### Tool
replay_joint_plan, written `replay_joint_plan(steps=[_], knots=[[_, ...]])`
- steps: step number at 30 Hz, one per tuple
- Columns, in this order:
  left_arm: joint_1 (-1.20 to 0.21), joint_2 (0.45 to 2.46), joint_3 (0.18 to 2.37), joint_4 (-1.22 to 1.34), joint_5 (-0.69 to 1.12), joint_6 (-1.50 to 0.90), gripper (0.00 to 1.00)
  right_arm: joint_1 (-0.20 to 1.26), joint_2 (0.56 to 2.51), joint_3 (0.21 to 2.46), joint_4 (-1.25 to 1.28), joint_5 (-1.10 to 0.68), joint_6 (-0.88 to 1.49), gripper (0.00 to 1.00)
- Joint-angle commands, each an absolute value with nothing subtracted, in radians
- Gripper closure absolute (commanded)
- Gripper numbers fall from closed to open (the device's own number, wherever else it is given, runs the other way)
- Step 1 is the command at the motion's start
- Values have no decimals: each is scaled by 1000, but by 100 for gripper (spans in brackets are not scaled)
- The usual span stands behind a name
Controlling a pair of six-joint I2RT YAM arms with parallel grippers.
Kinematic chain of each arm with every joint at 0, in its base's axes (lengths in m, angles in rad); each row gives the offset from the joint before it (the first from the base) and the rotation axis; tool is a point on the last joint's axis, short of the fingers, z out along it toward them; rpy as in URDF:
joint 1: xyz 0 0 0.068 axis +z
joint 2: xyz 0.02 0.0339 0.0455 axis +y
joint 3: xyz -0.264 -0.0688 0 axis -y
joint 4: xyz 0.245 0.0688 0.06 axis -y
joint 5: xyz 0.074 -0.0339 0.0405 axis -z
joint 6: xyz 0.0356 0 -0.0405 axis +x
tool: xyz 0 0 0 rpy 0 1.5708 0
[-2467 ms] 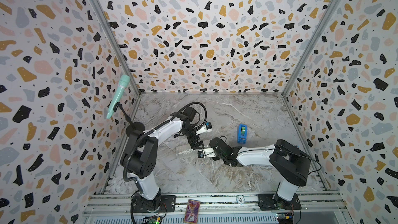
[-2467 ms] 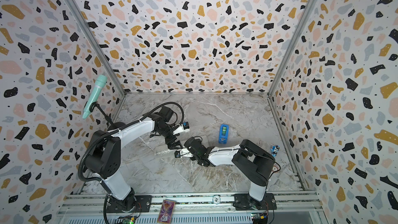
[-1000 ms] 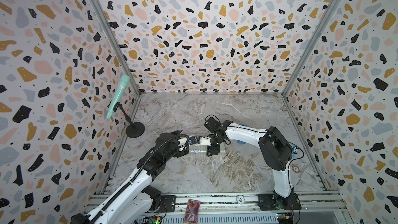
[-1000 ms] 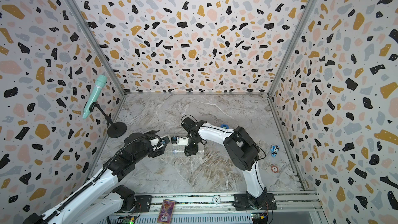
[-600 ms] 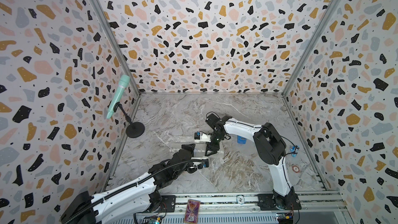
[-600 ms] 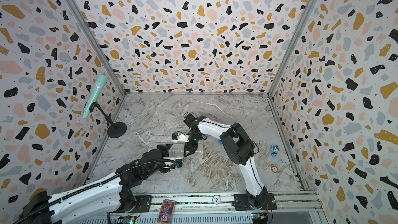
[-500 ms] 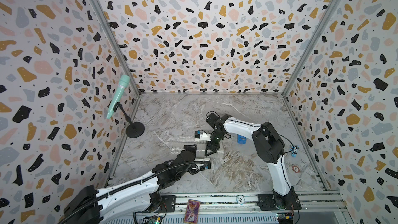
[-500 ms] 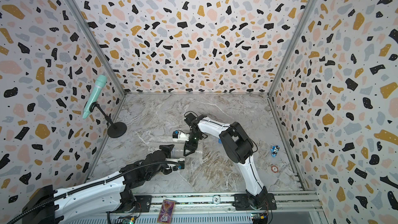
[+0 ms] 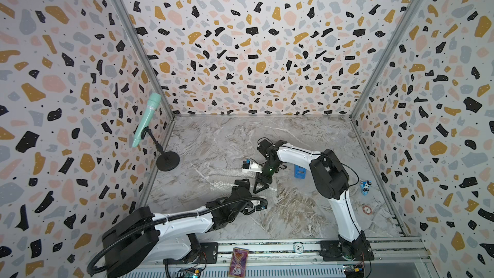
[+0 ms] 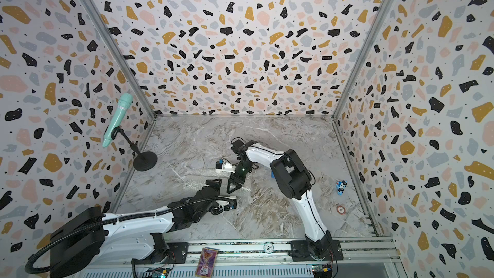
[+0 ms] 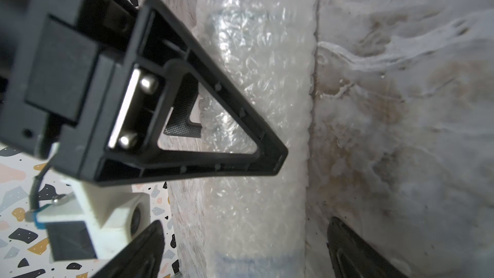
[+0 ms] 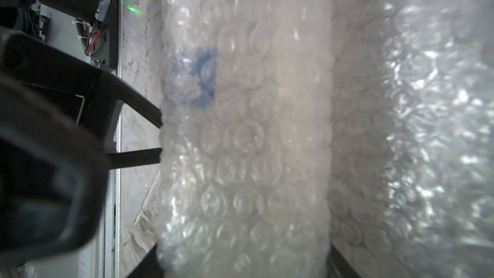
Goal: Wrap wine bottles in bubble wrap
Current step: Wrap the wine bottle in bubble wrap.
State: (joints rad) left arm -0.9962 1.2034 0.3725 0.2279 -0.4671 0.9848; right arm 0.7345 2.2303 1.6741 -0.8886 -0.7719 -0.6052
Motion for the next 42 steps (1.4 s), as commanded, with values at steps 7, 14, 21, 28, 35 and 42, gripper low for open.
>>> replay_joint_plan(steps=[7,14,21,28,35,42], knots=[[-1001,1275,371,378,-502,996,12,750,2301,1643,-991,-752,-594,62],[-1003,1352,357,463,-521,997,14,738,2312,1642,-997,-747,-586,61],[-1002,1445,402,470,-550,992,23,736,2312,1638,-997,-743,-586,60],[-1001,1482,404,492,-545,986,23,736,2309,1642,-999,-745,-588,59],[-1000,1506,426,478,-531,982,28,733,2260,1623,-959,-723,-586,54],[-1001,1490,429,445,-528,968,42,723,2215,1600,-924,-702,-572,46]])
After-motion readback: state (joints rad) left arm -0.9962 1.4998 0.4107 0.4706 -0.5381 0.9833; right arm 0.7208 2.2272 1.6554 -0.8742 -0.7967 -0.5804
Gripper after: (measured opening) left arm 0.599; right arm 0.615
